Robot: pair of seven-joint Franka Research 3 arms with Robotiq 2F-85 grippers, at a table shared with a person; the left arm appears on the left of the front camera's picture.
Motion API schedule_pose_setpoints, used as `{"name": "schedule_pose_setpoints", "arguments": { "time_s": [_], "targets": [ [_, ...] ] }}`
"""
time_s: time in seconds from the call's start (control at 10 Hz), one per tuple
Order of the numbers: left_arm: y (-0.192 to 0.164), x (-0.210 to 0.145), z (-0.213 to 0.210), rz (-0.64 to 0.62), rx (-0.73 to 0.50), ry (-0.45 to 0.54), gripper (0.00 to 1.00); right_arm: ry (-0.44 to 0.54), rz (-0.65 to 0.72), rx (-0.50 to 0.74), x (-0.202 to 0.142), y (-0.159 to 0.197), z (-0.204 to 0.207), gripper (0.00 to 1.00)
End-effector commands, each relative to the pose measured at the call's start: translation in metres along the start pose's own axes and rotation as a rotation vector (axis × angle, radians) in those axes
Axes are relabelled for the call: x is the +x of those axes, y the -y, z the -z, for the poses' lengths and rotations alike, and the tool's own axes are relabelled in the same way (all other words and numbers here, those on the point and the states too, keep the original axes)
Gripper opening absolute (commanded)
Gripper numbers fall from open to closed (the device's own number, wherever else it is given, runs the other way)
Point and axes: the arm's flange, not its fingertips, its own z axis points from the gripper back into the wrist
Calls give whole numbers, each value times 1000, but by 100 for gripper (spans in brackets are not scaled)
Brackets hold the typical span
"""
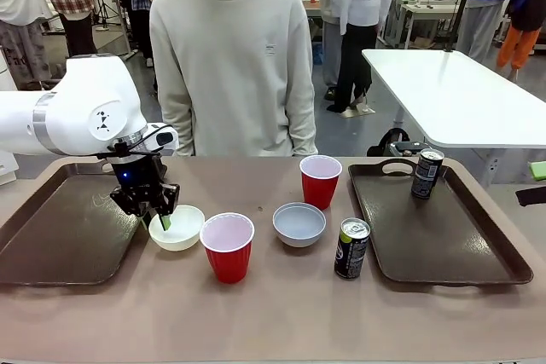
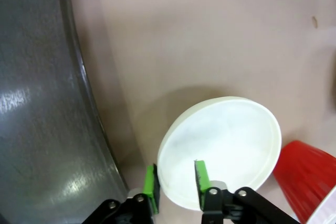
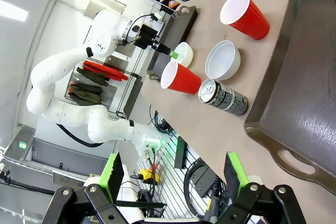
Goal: Prepare tableware on both trays.
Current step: Pick up a Picnic Bowl from the table and place it on a Handle tray.
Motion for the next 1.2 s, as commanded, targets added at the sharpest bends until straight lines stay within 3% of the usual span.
{"name": "schedule_pose_setpoints", "arguments": {
  "time_s": [0.0, 0.1, 0.2, 0.4, 0.5, 0.9, 1.1],
  "targets": [
    [2, -1, -2, -24, 5, 1, 1, -16, -5, 7, -3, 2, 1, 100],
    [1, 0, -4, -28, 16, 5, 12, -16, -5, 7, -3, 2, 1, 100],
    [0, -1, -7, -31, 21, 12, 0, -16, -5, 7, -3, 2, 1, 100],
    [-5, -1, -14, -57, 34, 12, 0, -16, -5, 7, -3, 2, 1, 100],
    [-9, -3, -26, -106, 66, -93, 0, -16, -5, 7, -3, 2, 1, 100],
    [-70, -88, -146, -181, -4, -78, 0, -16, -5, 7, -3, 2, 1, 100],
    [-108, -115, -162, -242, -2, -38, 0, -16, -5, 7, -3, 2, 1, 100]
  ]
}}
